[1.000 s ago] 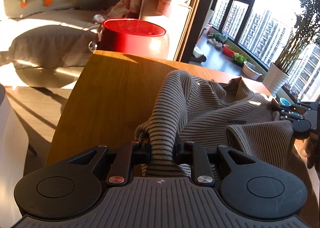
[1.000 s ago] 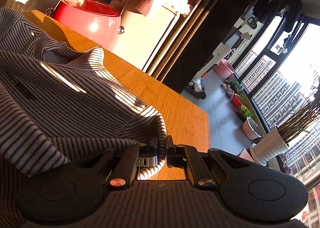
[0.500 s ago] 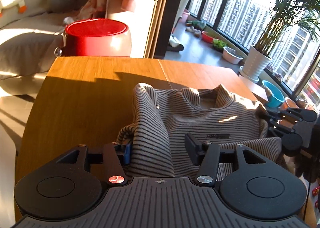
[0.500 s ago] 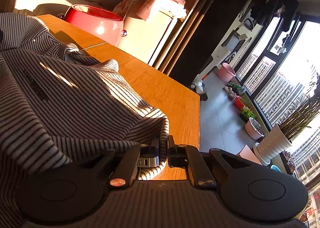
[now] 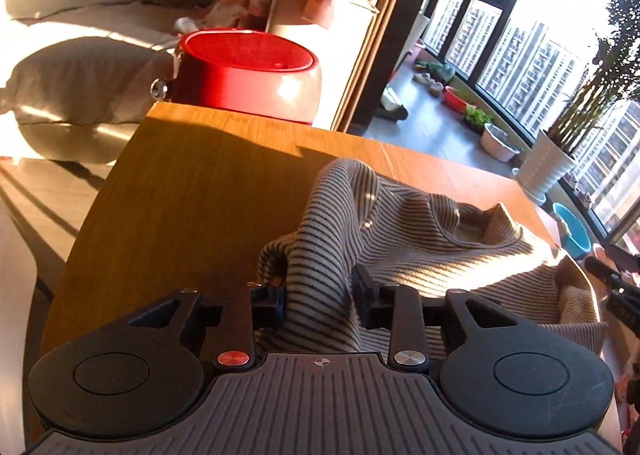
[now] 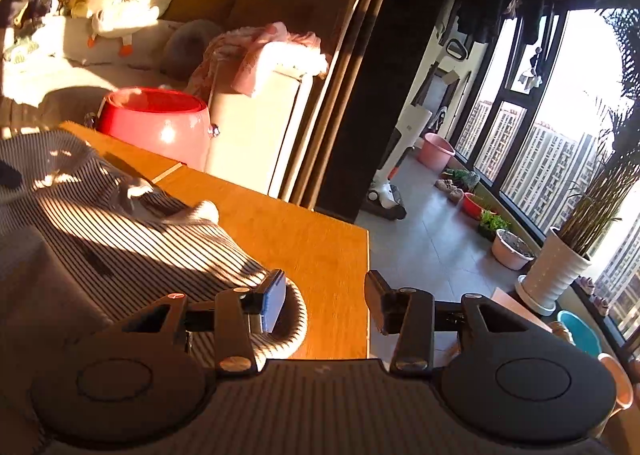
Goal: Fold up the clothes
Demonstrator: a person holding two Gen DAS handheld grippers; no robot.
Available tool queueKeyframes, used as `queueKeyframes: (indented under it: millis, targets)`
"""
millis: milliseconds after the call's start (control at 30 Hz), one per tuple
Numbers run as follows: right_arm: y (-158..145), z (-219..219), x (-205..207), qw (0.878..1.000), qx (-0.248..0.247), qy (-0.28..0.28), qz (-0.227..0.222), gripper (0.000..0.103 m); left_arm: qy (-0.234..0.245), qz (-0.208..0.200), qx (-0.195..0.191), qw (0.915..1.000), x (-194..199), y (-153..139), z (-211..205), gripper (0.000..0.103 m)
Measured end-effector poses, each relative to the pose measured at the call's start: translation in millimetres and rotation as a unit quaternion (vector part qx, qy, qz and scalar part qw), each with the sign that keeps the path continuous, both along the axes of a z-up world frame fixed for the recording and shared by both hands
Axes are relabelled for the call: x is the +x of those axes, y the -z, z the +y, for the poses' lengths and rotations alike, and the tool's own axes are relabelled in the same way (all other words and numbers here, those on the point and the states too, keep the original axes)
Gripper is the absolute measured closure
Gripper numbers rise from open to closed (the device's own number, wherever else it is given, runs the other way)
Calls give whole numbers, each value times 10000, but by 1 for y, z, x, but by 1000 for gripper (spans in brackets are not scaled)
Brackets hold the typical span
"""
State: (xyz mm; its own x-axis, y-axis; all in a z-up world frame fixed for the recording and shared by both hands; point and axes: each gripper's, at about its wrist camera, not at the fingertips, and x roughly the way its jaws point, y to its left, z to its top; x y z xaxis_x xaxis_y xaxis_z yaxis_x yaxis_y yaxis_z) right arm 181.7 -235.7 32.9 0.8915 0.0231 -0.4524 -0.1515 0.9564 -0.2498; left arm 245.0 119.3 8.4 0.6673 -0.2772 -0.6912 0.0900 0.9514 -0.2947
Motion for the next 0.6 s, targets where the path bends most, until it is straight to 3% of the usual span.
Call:
queueKeyframes:
  millis: [67, 133, 267, 333, 533, 600]
  targets:
    - [-14, 13, -29, 9965, 559, -620, 88, 59, 37, 136, 16, 9999, -6, 3, -1, 53]
    - [-11, 33, -53, 9838, 974, -1431, 475, 59, 7, 324, -52, 9995, -13, 10, 0, 52]
    - [28, 76, -85, 9615, 726, -2304, 1313, 60, 26, 398, -16, 9992, -40, 9, -7, 54]
    - [44, 74, -95, 9613, 576, -2293, 1413, 58, 150, 467, 43, 9988, -57, 8, -14, 54]
    - [31, 24, -120, 9632, 350, -1873, 1896, 53, 1205, 666, 206, 9903, -127, 4, -48, 47]
    - [24, 13, -125, 9637, 280, -1685, 2050, 54, 1387, 552, 248, 9885, -143, -4, -51, 47]
